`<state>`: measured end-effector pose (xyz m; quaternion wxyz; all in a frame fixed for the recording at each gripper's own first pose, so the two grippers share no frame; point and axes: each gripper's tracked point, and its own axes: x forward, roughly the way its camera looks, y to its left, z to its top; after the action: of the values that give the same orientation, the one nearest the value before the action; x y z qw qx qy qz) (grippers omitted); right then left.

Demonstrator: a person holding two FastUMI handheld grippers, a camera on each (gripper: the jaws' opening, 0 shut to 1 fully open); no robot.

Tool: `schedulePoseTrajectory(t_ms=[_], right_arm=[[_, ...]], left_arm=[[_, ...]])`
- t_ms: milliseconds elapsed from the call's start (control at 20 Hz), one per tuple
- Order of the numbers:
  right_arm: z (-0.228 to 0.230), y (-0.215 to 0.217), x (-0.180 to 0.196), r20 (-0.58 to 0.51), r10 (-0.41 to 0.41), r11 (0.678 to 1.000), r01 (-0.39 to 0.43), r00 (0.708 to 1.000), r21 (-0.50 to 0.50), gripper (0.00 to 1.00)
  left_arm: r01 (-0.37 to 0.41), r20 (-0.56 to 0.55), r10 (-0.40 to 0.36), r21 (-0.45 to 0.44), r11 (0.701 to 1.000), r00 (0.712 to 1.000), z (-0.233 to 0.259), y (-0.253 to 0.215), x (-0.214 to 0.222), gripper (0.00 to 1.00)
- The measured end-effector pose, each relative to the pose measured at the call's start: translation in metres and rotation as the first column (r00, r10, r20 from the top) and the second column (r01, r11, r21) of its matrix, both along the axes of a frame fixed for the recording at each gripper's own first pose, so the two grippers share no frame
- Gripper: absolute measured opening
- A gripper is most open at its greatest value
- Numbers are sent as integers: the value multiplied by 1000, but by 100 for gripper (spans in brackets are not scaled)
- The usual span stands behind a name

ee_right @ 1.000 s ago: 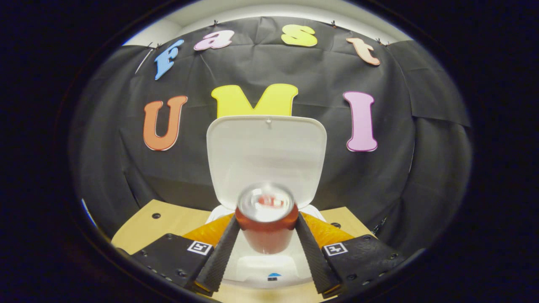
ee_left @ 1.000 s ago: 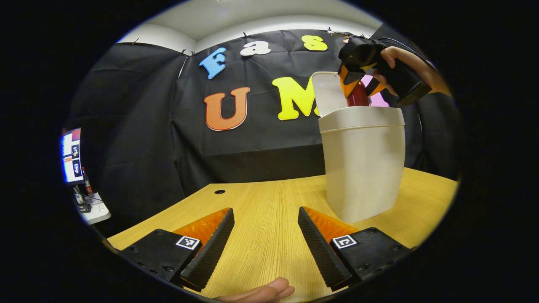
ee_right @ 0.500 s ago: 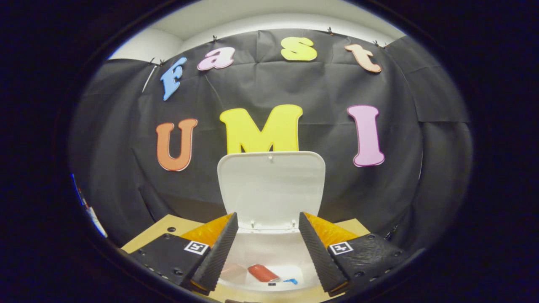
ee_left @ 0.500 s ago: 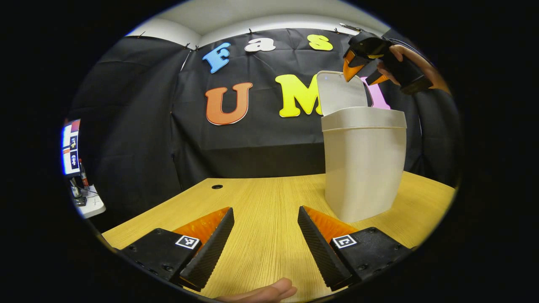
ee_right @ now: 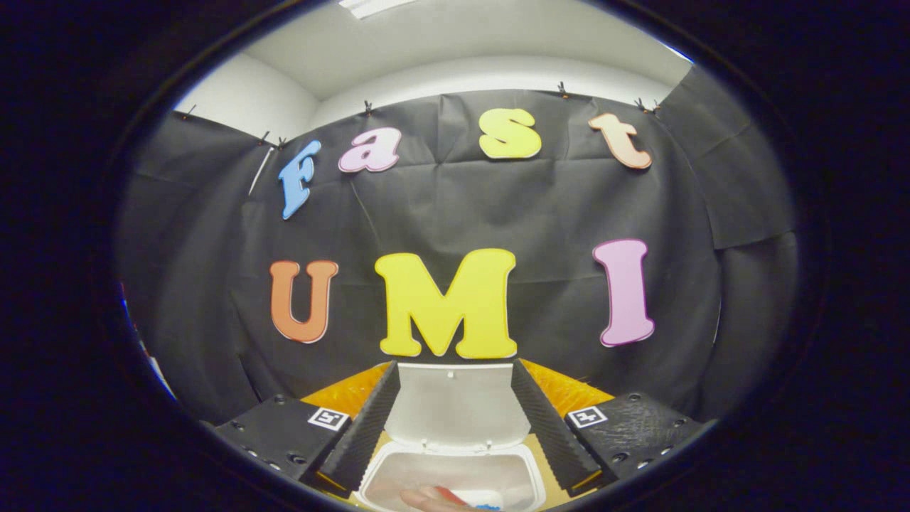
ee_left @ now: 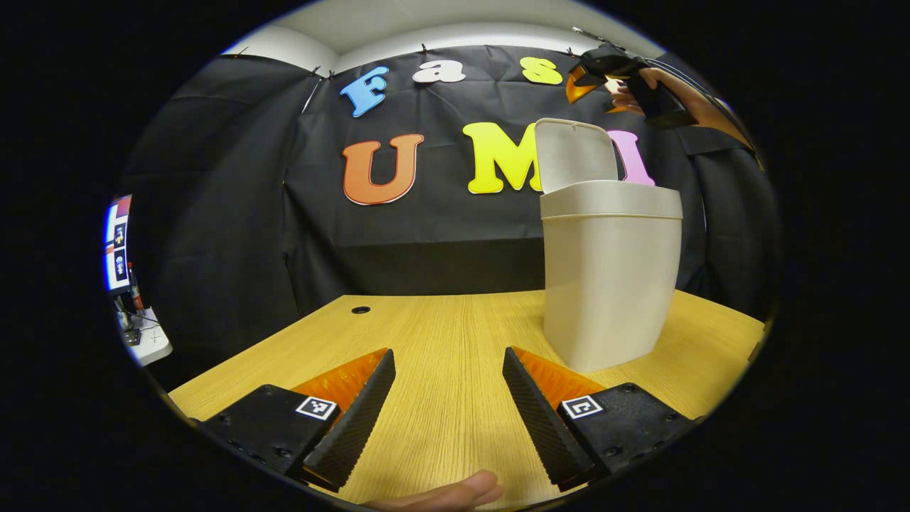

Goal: Press the lid of the desktop garbage bin to open it, pick up the crumpled paper on the desktop and throw it into the bin, then pick up the pop can on the desktop and drop it into the bin, and finally close the garbage bin lid.

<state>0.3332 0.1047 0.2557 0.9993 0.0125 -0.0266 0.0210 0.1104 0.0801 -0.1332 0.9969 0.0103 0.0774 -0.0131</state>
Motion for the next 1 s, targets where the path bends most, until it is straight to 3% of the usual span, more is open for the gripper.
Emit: schedulePoseTrajectory(t_ms=[350,550,650,800,900,1000], right_arm=[[4,11,51,0,-49,998,49,999,-32,96],[0,-7,68,-14,-105,992,104,994,-70,94],[-13,4,66,-68,-49,996,44,996,-72,94],[-19,4,66,-113,-55,998,50,992,-47,99],[-26,2,57,-158,-60,998,57,986,-24,95],[-33,2,38,-168,-53,998,55,984,7,97]], left_arm=[[8,-8,-8,24,1000,1000,-4,-2,0,98],[4,4,-4,34,999,1000,2,-1,-2,99],[7,24,-8,44,999,1000,8,0,-3,99],[-6,27,4,63,998,1000,10,3,-5,98],[-18,53,14,76,997,999,20,6,-8,98],[-25,74,20,73,997,997,27,4,-10,98]])
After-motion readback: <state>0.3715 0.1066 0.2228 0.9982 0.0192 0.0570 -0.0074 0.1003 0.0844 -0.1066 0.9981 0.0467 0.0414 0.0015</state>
